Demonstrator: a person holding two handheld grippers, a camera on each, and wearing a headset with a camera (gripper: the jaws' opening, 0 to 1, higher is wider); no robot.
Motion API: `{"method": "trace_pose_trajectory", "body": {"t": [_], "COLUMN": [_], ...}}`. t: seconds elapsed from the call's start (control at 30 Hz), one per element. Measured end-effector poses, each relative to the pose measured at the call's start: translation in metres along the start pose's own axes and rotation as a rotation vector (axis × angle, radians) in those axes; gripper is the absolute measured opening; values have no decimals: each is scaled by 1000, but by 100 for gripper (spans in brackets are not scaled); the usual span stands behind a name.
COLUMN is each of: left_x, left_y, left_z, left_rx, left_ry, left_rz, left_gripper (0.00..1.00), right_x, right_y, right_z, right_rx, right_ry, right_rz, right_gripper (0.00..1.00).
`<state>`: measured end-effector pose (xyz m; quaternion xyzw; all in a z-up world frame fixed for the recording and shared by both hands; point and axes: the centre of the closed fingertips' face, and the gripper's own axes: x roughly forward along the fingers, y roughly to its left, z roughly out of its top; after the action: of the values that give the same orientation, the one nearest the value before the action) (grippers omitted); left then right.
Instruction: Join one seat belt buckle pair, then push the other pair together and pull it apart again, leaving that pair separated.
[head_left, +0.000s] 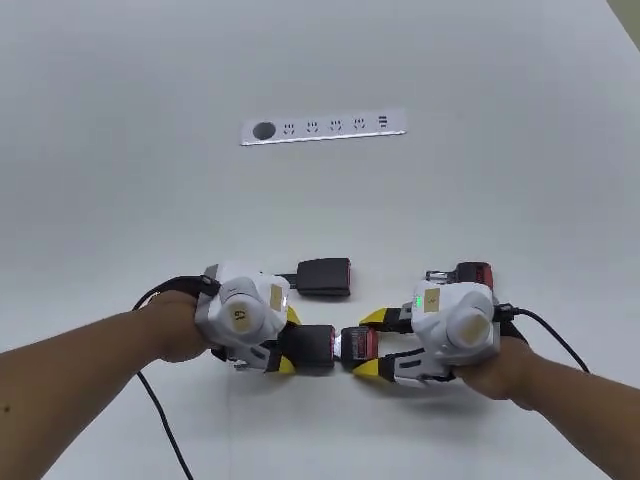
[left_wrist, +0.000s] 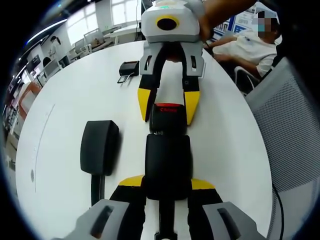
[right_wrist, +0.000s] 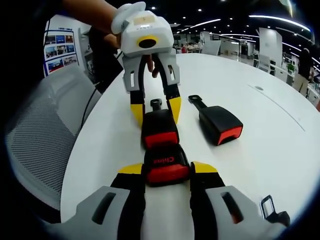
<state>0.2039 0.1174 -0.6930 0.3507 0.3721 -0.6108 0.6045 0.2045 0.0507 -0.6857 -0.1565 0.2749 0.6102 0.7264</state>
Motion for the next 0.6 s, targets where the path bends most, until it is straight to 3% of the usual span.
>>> {"method": "trace_pose_trajectory", "body": {"t": [0.3,0.6], "left_x": [0,1], "left_y": [-1,0], "left_z": [1,-4], "left_rx": [-7,-10], "left_ry": [0,-32], "left_rz": [5,-4], "left_gripper": [32,32], "right_x": [-2,-5], "right_y": [1,8], "right_z": [-2,1], "right_rx": [-3,3], "right_ry": [-14,-50], "right_rz": [8,23], "right_gripper": [32,31]}}
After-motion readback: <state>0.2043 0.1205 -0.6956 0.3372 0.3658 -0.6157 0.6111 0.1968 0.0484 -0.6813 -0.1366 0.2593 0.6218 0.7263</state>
